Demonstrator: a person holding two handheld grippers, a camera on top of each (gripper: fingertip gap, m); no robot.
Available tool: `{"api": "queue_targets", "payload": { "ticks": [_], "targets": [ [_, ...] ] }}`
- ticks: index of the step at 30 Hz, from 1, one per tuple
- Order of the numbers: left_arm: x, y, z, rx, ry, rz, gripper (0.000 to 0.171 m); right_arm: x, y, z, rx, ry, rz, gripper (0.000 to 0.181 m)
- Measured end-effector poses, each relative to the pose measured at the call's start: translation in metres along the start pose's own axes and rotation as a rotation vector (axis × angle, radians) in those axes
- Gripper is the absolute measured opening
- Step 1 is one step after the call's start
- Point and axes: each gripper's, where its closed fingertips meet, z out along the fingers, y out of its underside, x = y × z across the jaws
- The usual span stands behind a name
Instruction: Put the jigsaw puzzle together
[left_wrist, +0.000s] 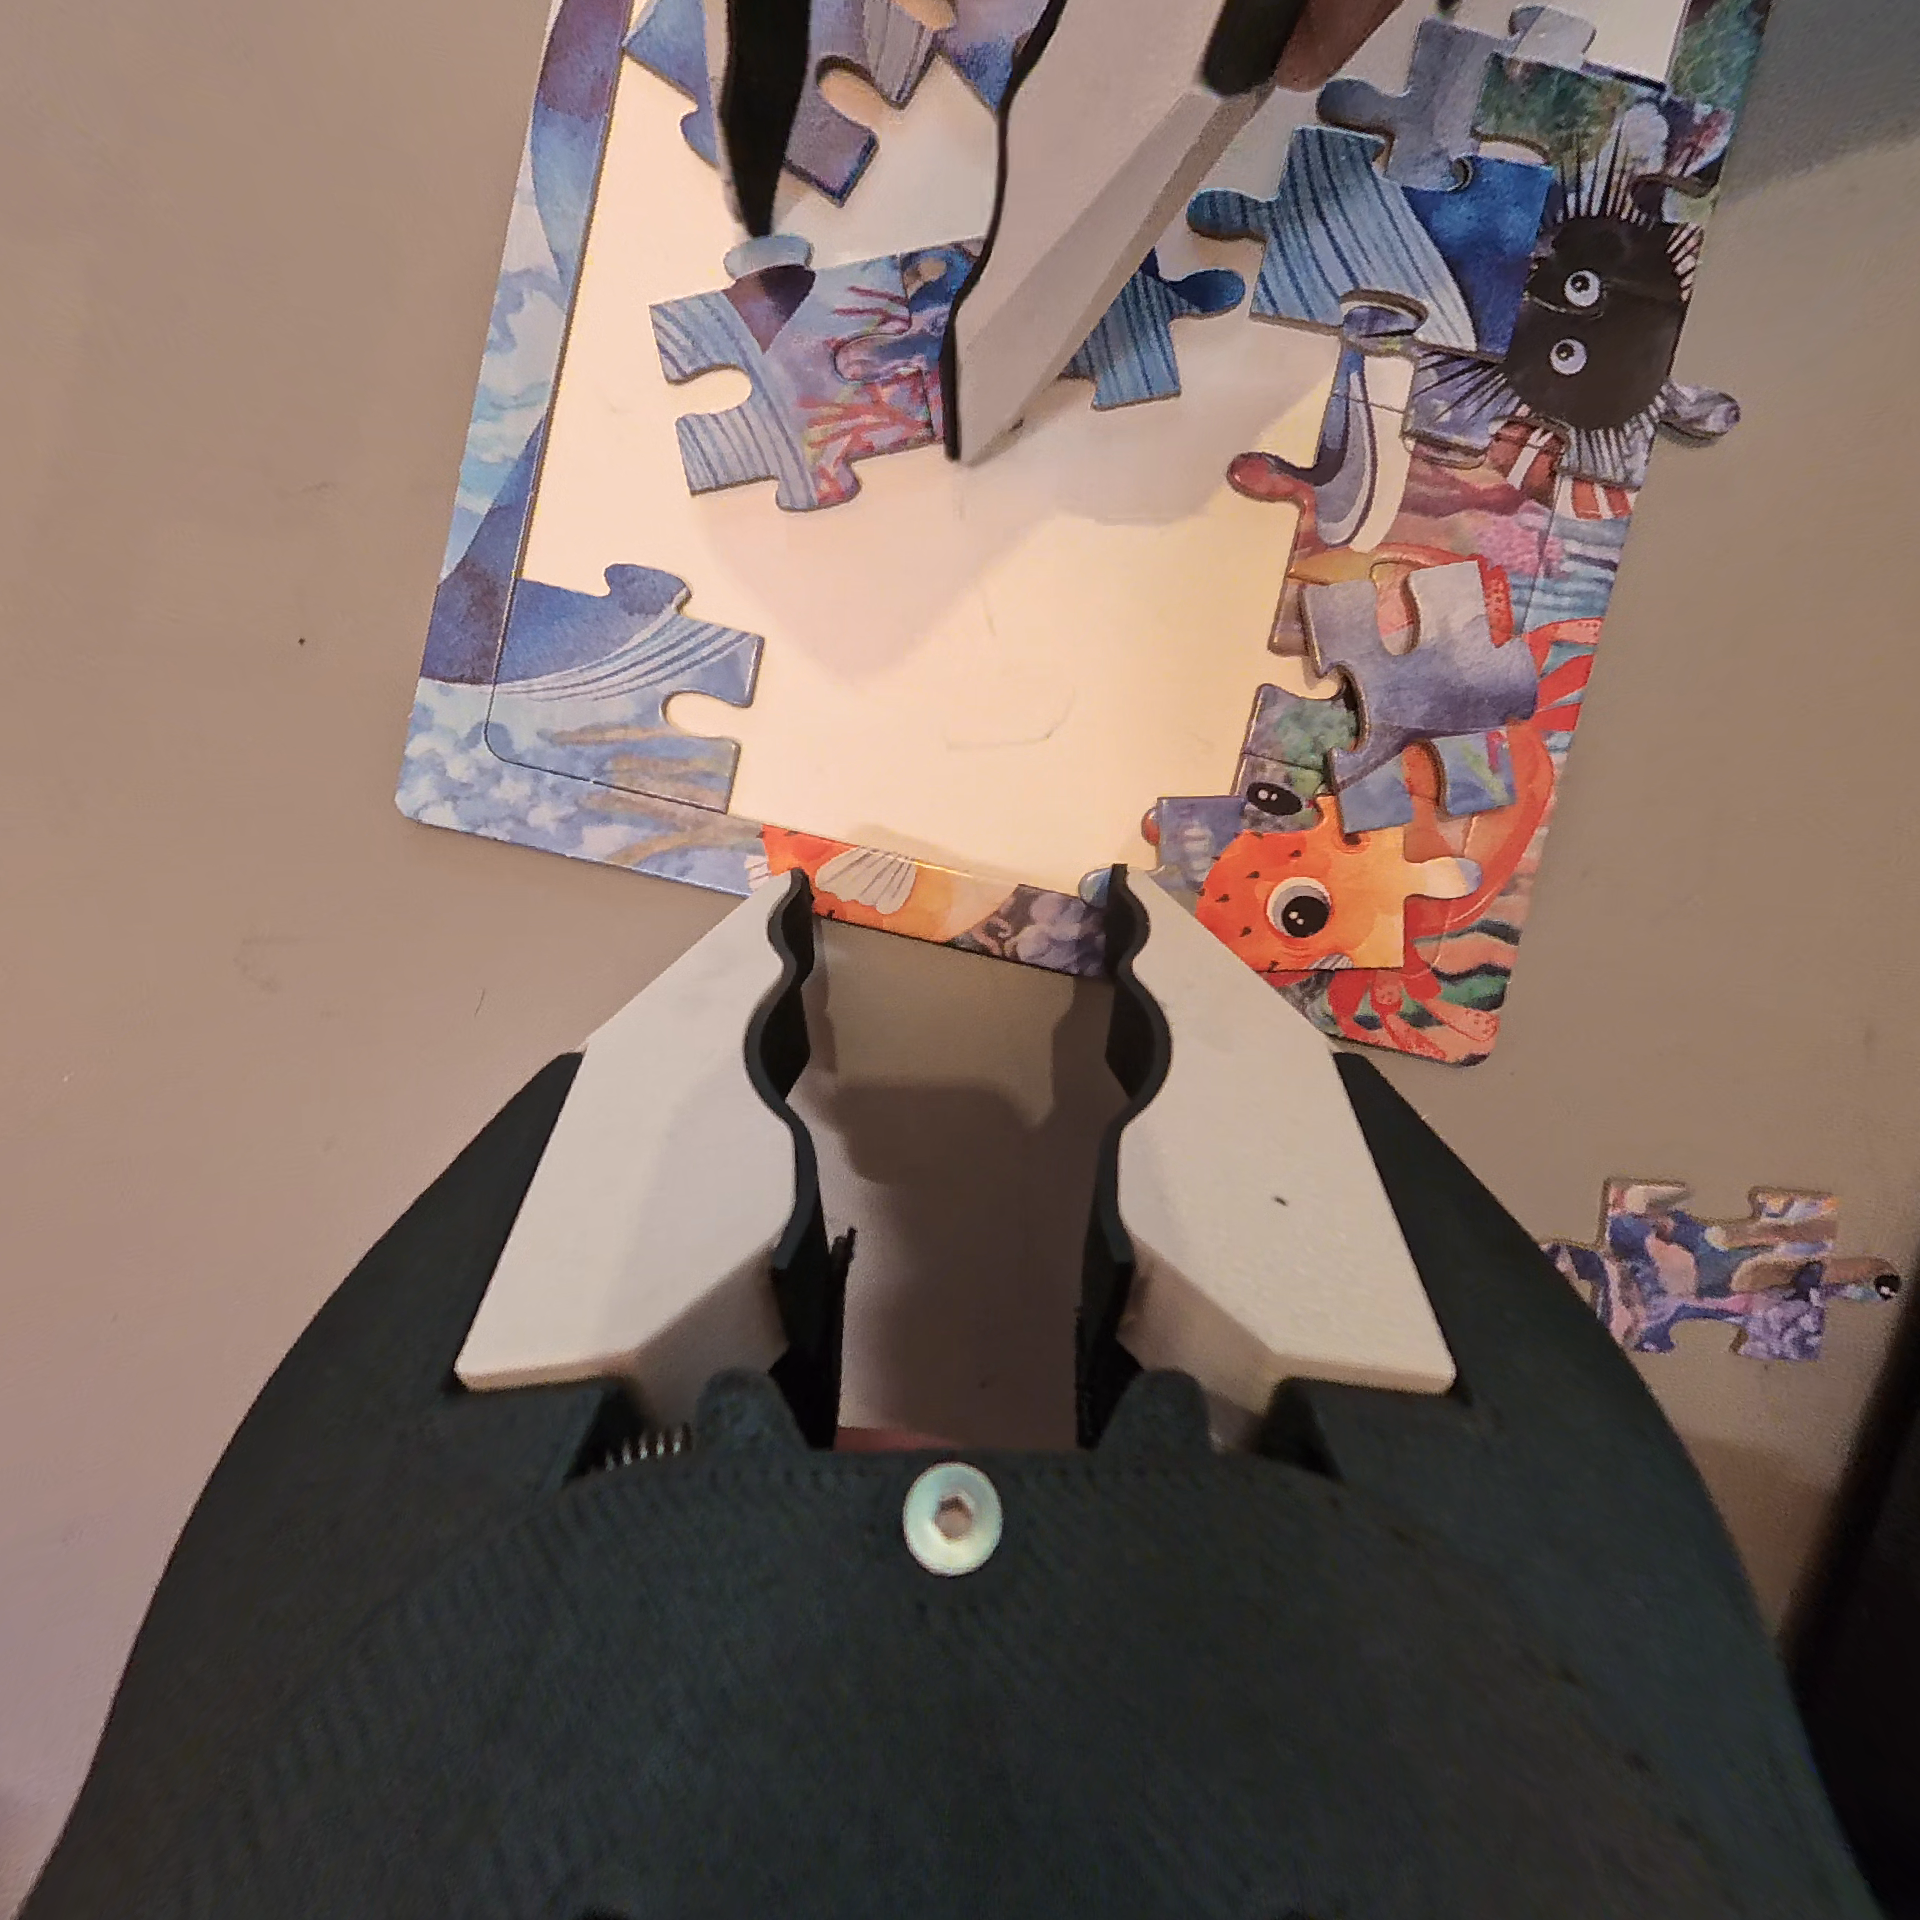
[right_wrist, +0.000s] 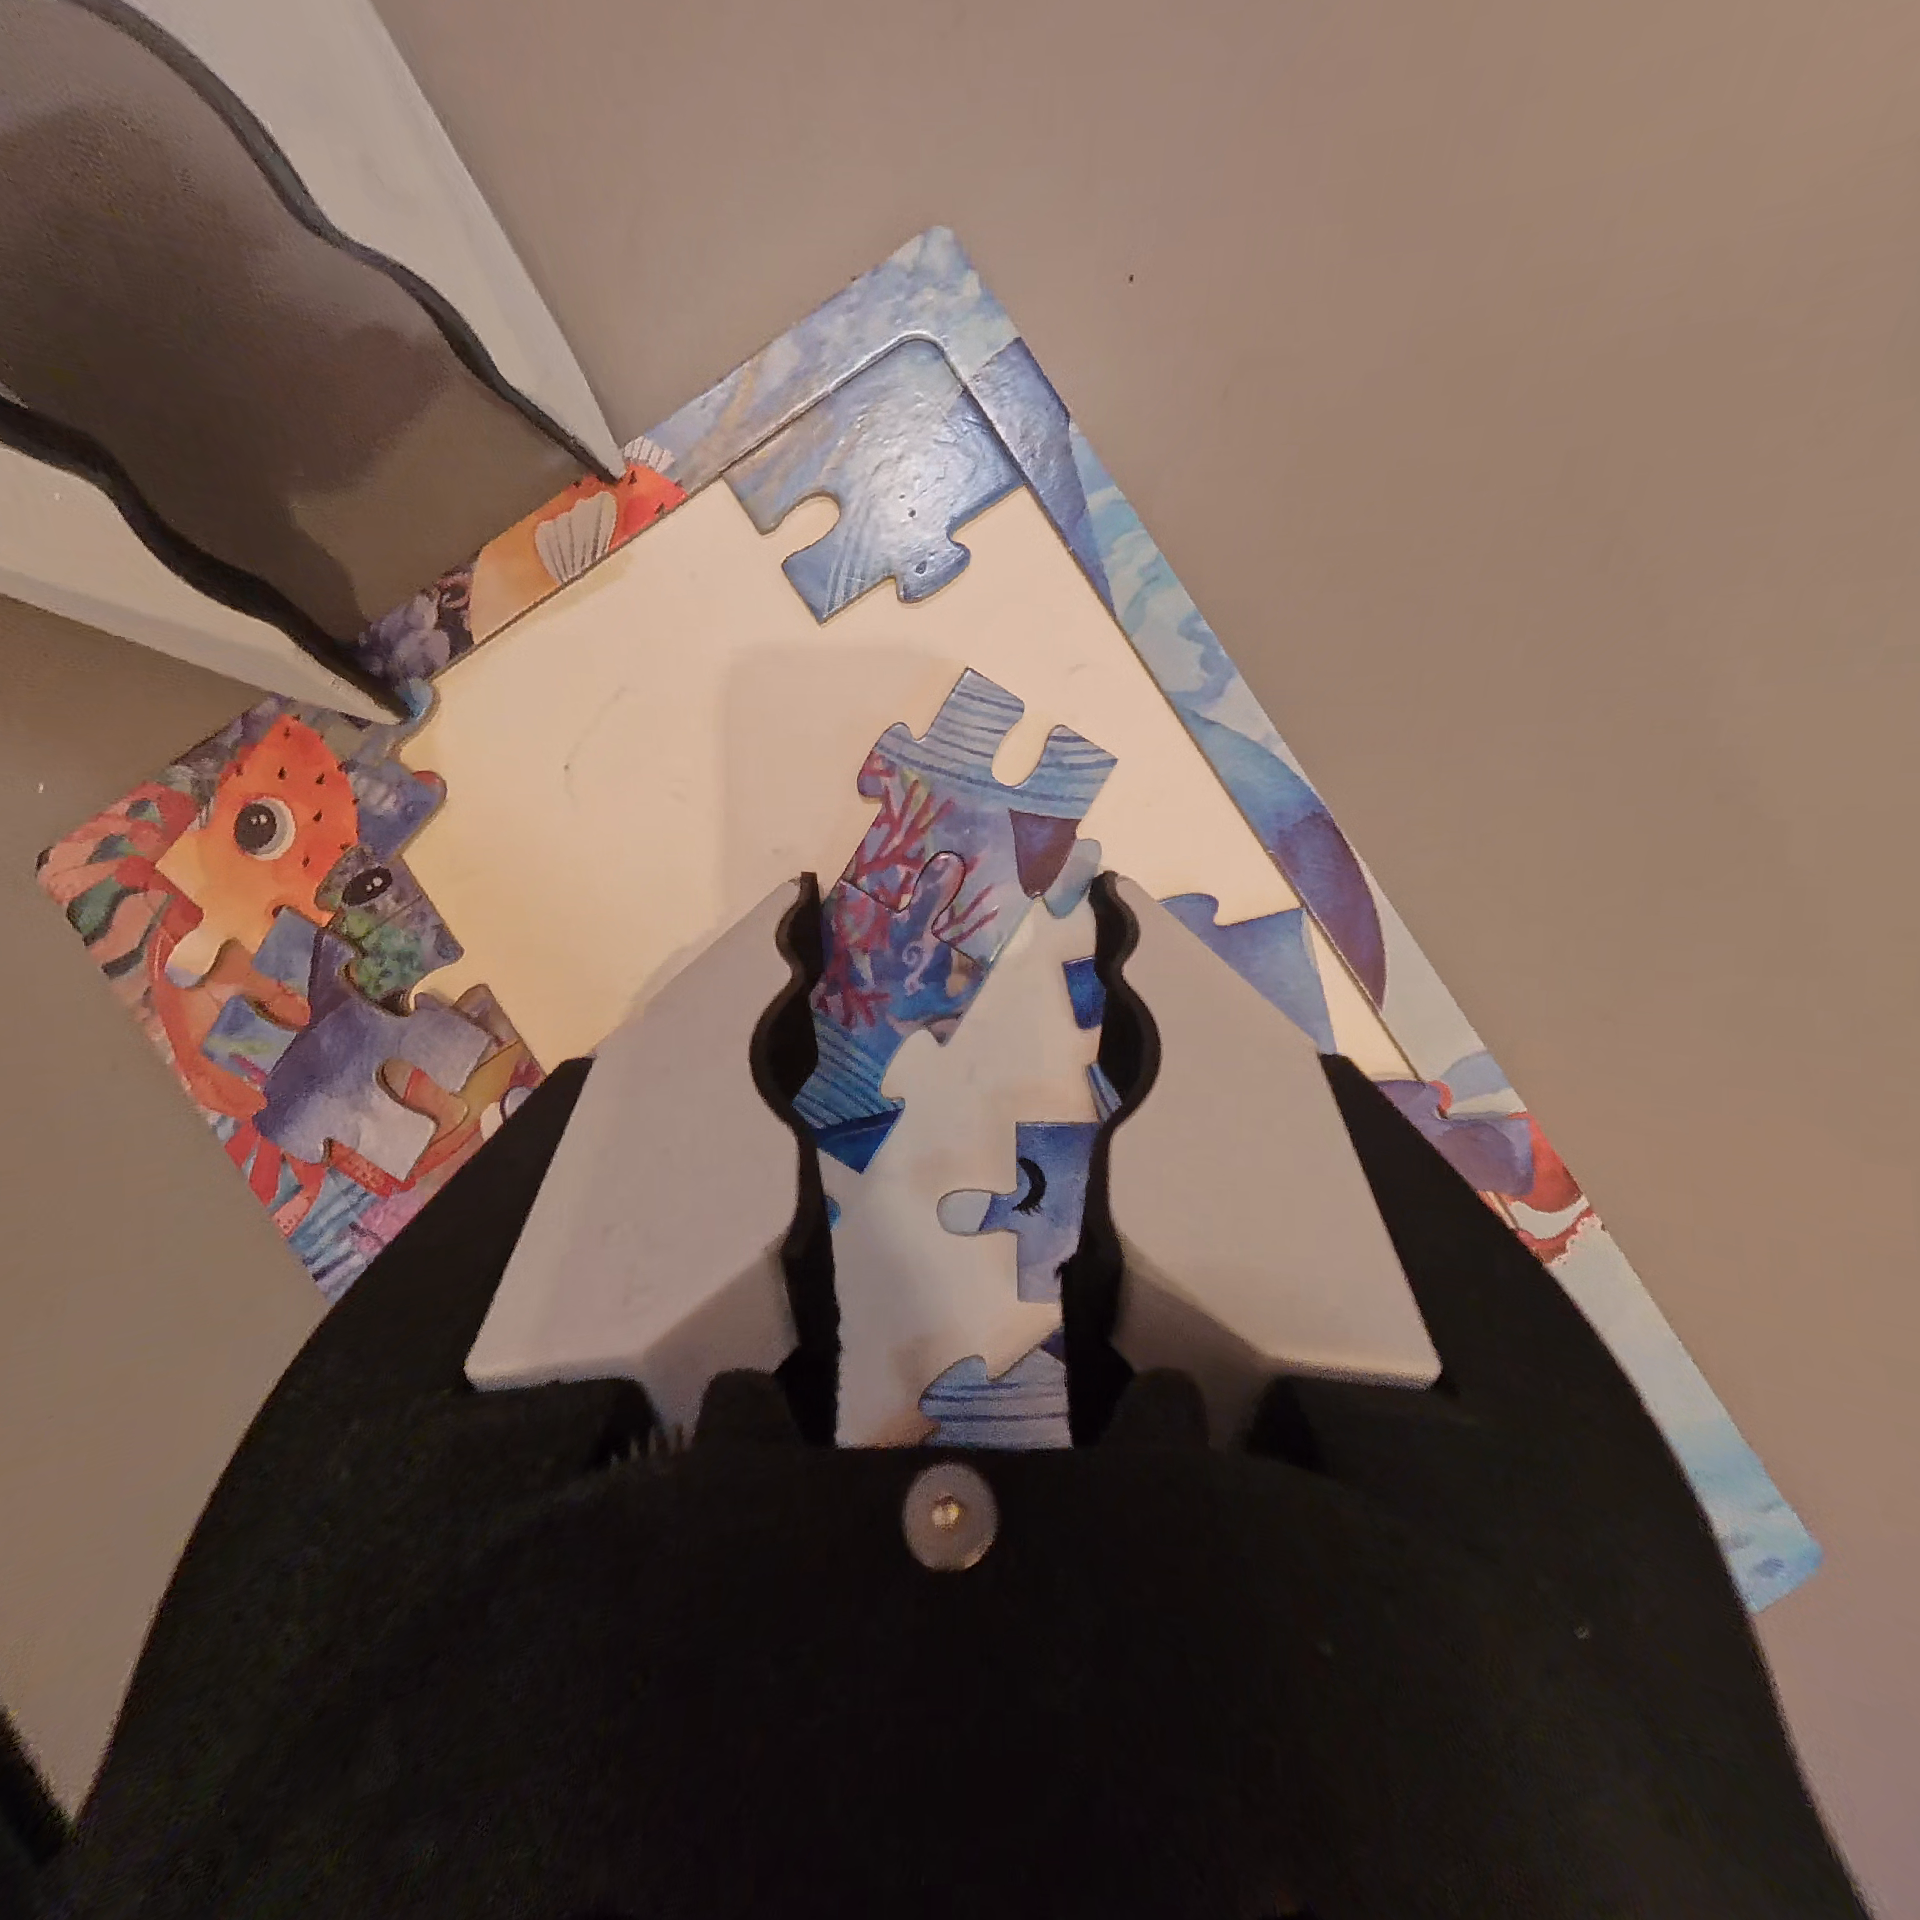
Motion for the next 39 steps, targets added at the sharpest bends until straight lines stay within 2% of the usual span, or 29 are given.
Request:
{"api": "queue_targets", "payload": {
  "ticks": [2, 5, 9, 17, 22, 23, 24, 29, 32, 35, 39],
  "targets": [
    [0.0, 0.0, 0.0, 0.001, 0.0, -0.002, 0.055, -0.001, -0.003, 0.002, 0.009, -0.002, -0.003, 0.055],
    [0.0, -0.001, 0.0, 0.001, 0.001, -0.002, 0.055, 0.001, -0.004, 0.003, 0.001, 0.015, -0.019, 0.047],
    [0.0, -0.001, 0.0, 0.005, 0.002, -0.003, 0.055, 0.002, -0.004, 0.002, 0.014, 0.004, -0.023, 0.045],
    [-0.001, -0.001, -0.001, 0.007, -0.01, 0.001, 0.056, 0.007, 0.006, -0.008, 0.028, -0.005, -0.008, 0.045],
    [0.009, -0.024, -0.006, 0.081, 0.011, 0.039, 0.055, 0.02, 0.007, -0.03, 0.1, -0.011, 0.053, 0.044],
    [0.013, -0.03, -0.006, 0.097, 0.015, 0.053, 0.055, 0.023, 0.007, -0.035, 0.117, -0.017, 0.06, 0.033],
    [0.018, -0.038, -0.006, 0.114, 0.019, 0.075, 0.055, 0.022, 0.003, -0.041, 0.162, -0.041, 0.057, 0.003],
    [0.059, -0.08, 0.01, 0.163, 0.074, 0.214, 0.055, 0.033, 0.011, -0.055, 0.167, -0.03, 0.083, 0.013],
    [0.084, -0.099, 0.026, 0.172, 0.096, 0.302, 0.055, 0.03, 0.023, -0.067, 0.147, -0.04, 0.072, 0.033],
    [0.101, -0.112, 0.041, 0.171, 0.1, 0.358, 0.055, 0.023, 0.052, -0.083, 0.101, -0.028, 0.014, 0.043],
    [0.108, -0.113, 0.058, 0.131, 0.086, 0.394, 0.055, 0.0, 0.103, -0.101, 0.048, -0.074, -0.03, 0.049]
  ]
}}
